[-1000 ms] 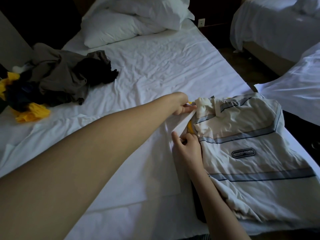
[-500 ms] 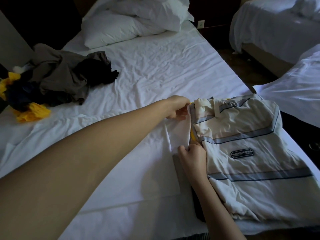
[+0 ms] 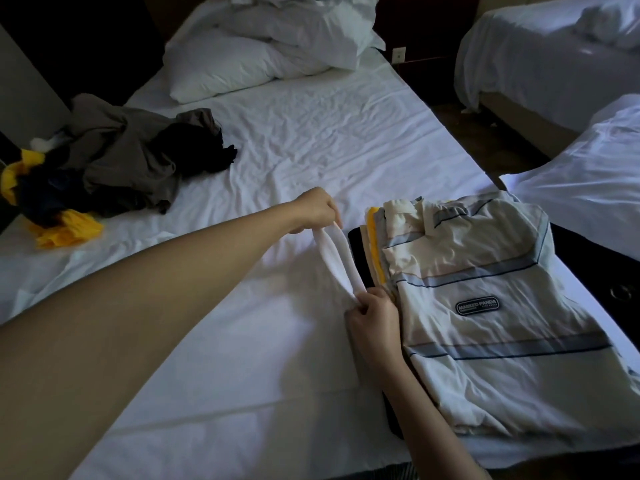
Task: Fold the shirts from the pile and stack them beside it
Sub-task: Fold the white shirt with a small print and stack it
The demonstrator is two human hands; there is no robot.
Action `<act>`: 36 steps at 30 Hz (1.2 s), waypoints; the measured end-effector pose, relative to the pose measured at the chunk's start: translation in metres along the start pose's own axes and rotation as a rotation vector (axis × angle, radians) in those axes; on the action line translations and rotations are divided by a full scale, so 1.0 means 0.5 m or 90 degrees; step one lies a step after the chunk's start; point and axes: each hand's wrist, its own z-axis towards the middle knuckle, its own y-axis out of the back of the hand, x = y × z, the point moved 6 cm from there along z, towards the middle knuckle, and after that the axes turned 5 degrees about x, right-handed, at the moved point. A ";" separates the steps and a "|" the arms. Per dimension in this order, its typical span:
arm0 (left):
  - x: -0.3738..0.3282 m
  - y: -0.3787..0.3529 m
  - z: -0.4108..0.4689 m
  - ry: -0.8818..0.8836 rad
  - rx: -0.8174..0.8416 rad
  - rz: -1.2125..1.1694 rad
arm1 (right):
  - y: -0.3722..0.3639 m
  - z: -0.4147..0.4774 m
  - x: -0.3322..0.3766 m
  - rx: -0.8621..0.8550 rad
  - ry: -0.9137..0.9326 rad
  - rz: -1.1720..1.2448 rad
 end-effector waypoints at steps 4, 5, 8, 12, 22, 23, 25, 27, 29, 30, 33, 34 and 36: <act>-0.019 0.000 0.001 0.001 -0.016 0.108 | 0.007 -0.009 0.009 -0.056 0.035 0.002; -0.030 0.004 0.002 -0.024 -0.038 0.115 | 0.011 -0.010 0.008 -0.072 0.038 0.002; -0.062 0.020 -0.001 -0.079 -0.124 0.076 | 0.028 -0.012 0.008 -0.110 0.003 -0.010; -0.096 0.001 0.012 -0.093 -0.163 -0.005 | 0.041 -0.013 -0.002 -0.126 -0.109 -0.001; -0.115 -0.017 0.012 -0.107 -0.072 -0.078 | 0.034 -0.021 0.006 -0.129 -0.135 0.072; -0.106 -0.010 0.010 -0.104 -0.063 -0.093 | 0.032 -0.022 0.010 -0.128 -0.137 0.075; -0.084 0.001 0.003 -0.104 -0.037 -0.157 | 0.027 -0.022 0.013 -0.143 -0.142 0.086; -0.062 0.013 -0.010 -0.104 -0.019 -0.241 | 0.025 -0.024 0.014 -0.182 -0.147 0.110; -0.040 0.025 -0.024 -0.105 -0.009 -0.312 | 0.019 -0.029 0.019 -0.219 -0.151 0.100; -0.028 0.031 -0.034 -0.108 -0.008 -0.349 | 0.016 -0.032 0.025 -0.236 -0.140 0.070; 0.032 0.048 -0.059 -0.096 -0.022 -0.448 | -0.001 -0.044 0.081 -0.259 0.058 -0.061; 0.063 0.052 -0.067 -0.076 -0.037 -0.471 | -0.016 -0.050 0.102 -0.246 0.162 -0.130; 0.140 0.052 -0.077 -0.015 -0.079 -0.506 | -0.053 -0.059 0.125 -0.196 0.319 -0.259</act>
